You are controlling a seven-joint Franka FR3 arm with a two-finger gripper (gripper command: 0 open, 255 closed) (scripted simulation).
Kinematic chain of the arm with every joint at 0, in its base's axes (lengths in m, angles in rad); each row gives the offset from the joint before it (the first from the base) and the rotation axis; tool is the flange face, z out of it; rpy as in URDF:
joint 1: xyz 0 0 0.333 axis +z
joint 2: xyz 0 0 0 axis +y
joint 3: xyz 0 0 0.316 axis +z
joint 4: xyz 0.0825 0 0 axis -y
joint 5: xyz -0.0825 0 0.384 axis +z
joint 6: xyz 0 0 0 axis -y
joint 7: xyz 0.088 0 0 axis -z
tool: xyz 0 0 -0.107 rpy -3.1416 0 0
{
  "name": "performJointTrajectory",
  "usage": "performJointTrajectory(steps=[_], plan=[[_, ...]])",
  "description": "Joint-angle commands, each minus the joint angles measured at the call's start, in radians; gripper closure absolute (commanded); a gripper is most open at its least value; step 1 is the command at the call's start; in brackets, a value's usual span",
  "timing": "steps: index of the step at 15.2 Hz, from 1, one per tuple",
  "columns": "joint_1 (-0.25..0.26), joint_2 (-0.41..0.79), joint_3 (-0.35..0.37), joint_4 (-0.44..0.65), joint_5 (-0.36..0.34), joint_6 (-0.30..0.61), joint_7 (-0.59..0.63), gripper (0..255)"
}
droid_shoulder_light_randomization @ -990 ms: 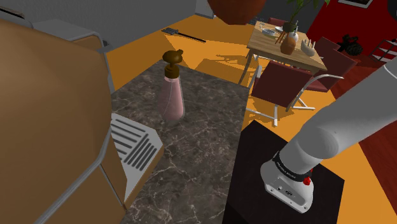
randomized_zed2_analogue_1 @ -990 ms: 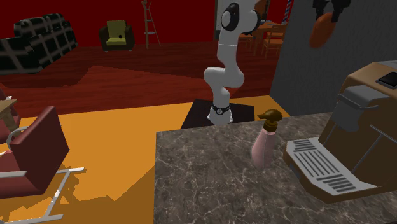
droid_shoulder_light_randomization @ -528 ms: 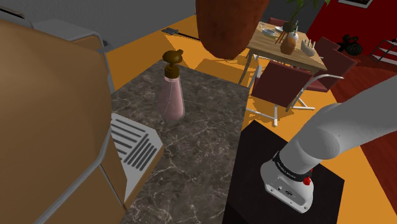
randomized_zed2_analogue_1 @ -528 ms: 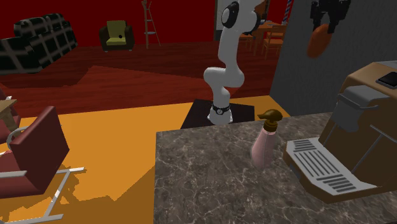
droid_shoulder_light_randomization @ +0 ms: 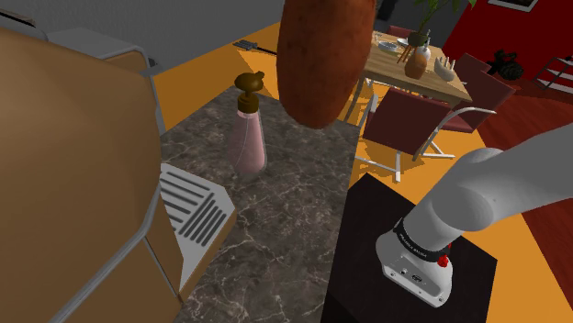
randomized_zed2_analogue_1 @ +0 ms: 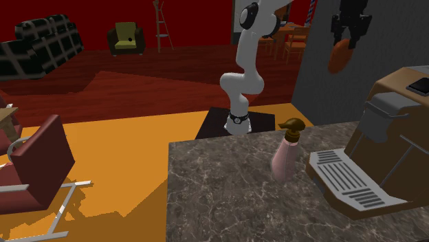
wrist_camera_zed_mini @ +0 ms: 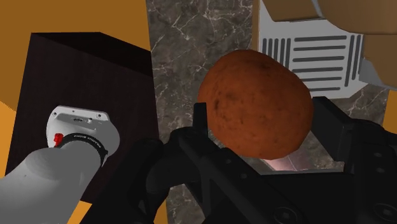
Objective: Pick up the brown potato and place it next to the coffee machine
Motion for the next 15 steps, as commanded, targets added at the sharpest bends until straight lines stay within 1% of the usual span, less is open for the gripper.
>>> performJointTrajectory(steps=[1, 8, 15], plan=[[0.005, -0.019, -0.006, -0.044, 0.006, 0.026, -0.014, 255], [0.028, -0.091, -0.024, -0.199, 0.033, 0.108, -0.055, 255], [0.048, -0.148, -0.026, -0.336, 0.057, 0.188, -0.087, 255]])
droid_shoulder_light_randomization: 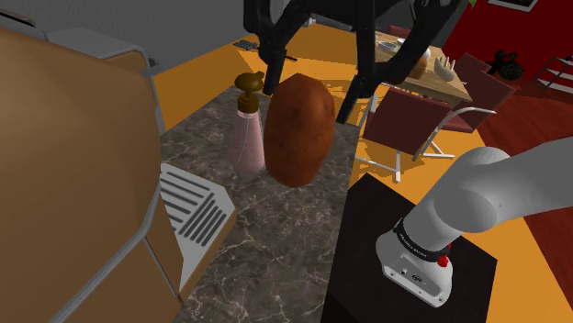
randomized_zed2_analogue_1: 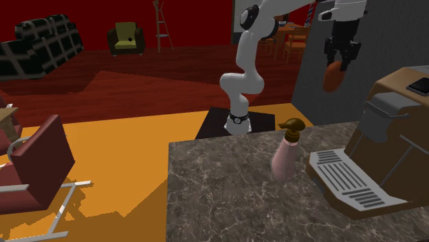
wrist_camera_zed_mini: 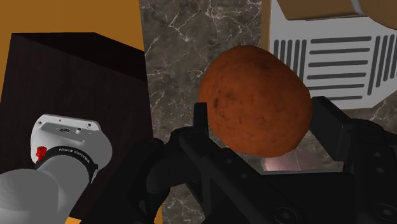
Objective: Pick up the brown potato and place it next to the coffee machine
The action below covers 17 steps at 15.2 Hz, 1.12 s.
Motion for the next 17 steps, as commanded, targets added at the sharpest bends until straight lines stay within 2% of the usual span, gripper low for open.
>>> performJointTrajectory(steps=[1, 17], plan=[[0.005, -0.013, 0.0, -0.034, 0.006, 0.021, -0.009, 255], [0.04, -0.096, 0.035, -0.295, 0.063, 0.201, -0.063, 255]])
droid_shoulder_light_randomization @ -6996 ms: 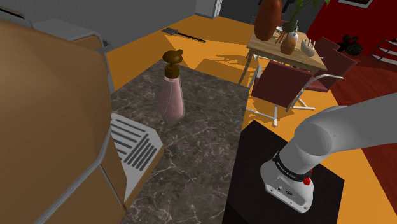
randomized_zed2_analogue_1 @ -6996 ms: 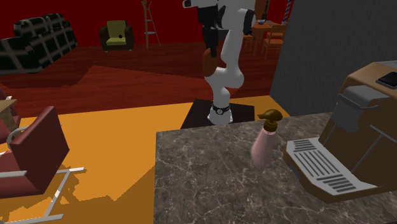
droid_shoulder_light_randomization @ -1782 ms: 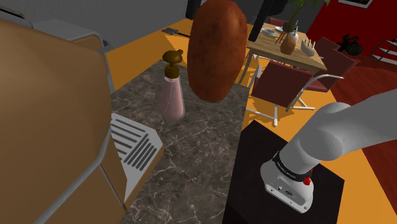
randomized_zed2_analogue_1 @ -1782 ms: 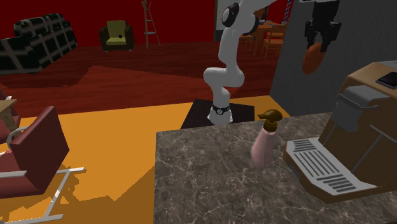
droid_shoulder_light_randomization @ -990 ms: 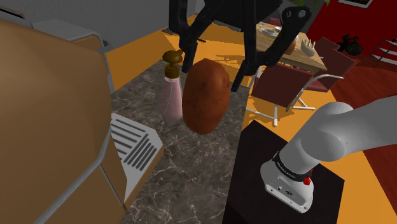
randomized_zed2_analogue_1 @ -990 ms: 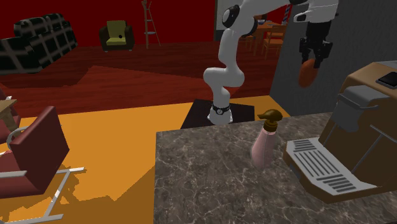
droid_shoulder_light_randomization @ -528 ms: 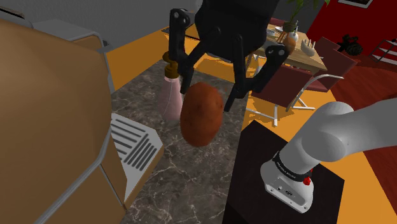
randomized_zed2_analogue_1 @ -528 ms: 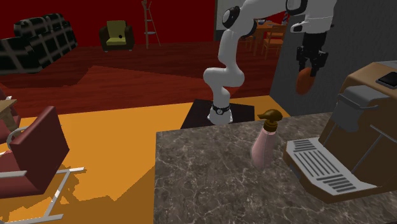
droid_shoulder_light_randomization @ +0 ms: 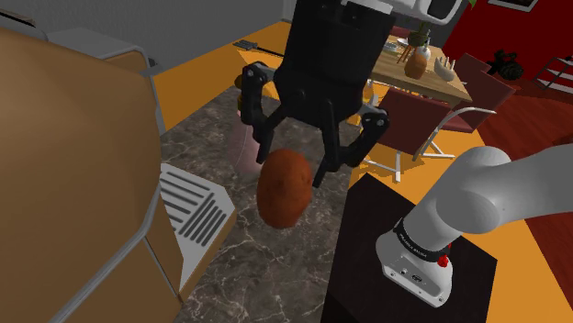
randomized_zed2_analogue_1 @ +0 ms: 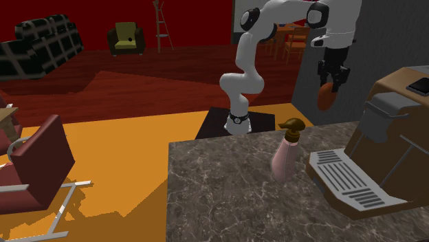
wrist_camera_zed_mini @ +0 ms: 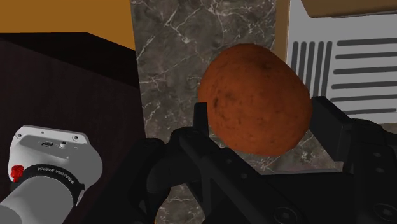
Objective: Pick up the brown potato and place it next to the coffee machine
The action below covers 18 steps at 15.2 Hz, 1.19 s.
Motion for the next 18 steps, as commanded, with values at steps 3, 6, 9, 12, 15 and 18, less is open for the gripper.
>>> performJointTrajectory(steps=[3, 6, 9, 12, 15, 18], plan=[[0.008, -0.014, 0.014, -0.061, 0.016, 0.048, -0.012, 255], [0.013, -0.022, 0.027, -0.102, 0.029, 0.082, -0.021, 255], [0.017, -0.027, 0.04, -0.142, 0.041, 0.117, -0.029, 255], [0.021, -0.03, 0.056, -0.18, 0.054, 0.153, -0.036, 255], [0.025, -0.032, 0.072, -0.217, 0.068, 0.19, -0.044, 255], [0.027, -0.03, 0.09, -0.251, 0.082, 0.227, -0.051, 255]])
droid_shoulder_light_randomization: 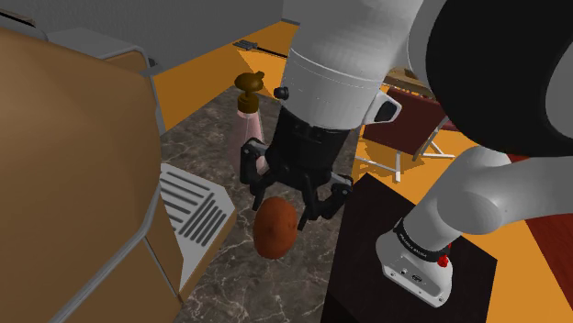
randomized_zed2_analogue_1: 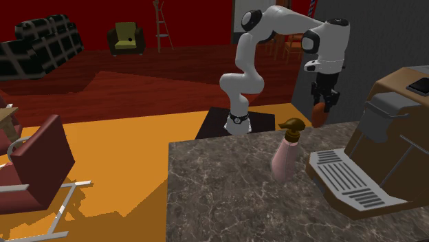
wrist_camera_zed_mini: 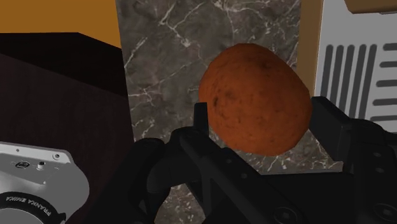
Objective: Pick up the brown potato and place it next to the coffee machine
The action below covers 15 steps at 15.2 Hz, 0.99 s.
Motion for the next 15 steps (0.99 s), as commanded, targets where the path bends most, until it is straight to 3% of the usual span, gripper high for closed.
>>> performJointTrajectory(steps=[1, 15], plan=[[0.0, 0.003, 0.013, -0.024, 0.009, 0.028, -0.006, 255], [-0.002, 0.047, 0.12, -0.161, 0.081, 0.217, -0.039, 255]])
